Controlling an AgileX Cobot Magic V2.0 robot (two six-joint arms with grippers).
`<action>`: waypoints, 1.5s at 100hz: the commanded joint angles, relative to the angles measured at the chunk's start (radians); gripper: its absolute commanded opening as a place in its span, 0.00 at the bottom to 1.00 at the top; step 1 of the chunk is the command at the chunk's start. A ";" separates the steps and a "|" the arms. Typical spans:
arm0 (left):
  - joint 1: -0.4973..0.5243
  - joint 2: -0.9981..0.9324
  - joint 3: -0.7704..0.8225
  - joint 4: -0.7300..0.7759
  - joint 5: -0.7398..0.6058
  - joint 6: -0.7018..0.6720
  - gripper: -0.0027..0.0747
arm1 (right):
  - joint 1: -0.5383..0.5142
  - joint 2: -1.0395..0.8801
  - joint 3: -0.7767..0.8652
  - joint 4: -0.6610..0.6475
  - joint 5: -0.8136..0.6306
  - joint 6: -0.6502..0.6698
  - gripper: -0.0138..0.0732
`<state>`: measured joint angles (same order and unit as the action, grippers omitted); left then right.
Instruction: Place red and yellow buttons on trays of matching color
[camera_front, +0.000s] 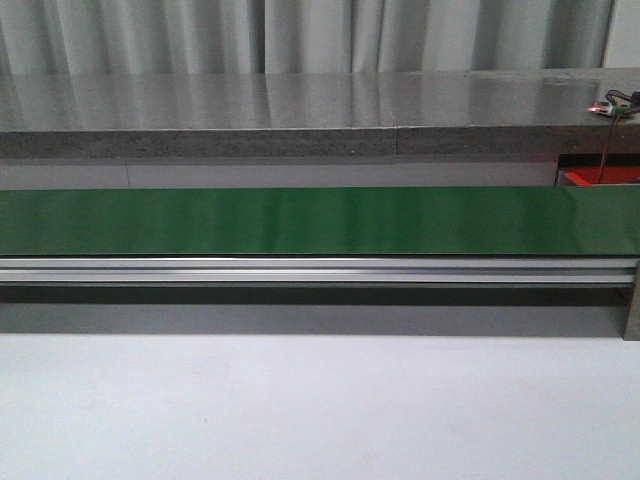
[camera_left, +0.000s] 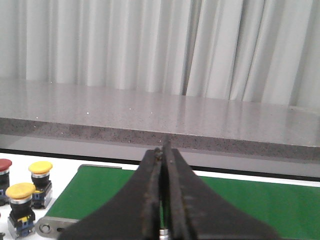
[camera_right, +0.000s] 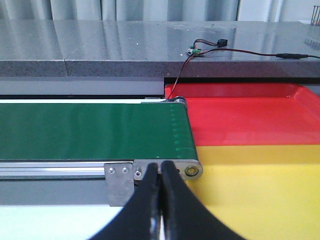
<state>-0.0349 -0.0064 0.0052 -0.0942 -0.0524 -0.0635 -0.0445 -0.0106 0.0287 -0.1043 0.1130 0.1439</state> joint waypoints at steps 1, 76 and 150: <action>0.003 -0.031 -0.034 -0.013 -0.017 -0.006 0.01 | 0.001 -0.016 -0.018 -0.014 -0.073 -0.004 0.08; 0.005 0.244 -0.416 0.094 0.483 -0.034 0.01 | 0.001 -0.016 -0.018 -0.014 -0.073 -0.004 0.08; 0.005 0.646 -0.710 0.358 0.722 -0.413 0.42 | 0.001 -0.016 -0.018 -0.014 -0.073 -0.004 0.08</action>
<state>-0.0349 0.5998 -0.6532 0.2418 0.7217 -0.4373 -0.0445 -0.0106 0.0287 -0.1043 0.1130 0.1439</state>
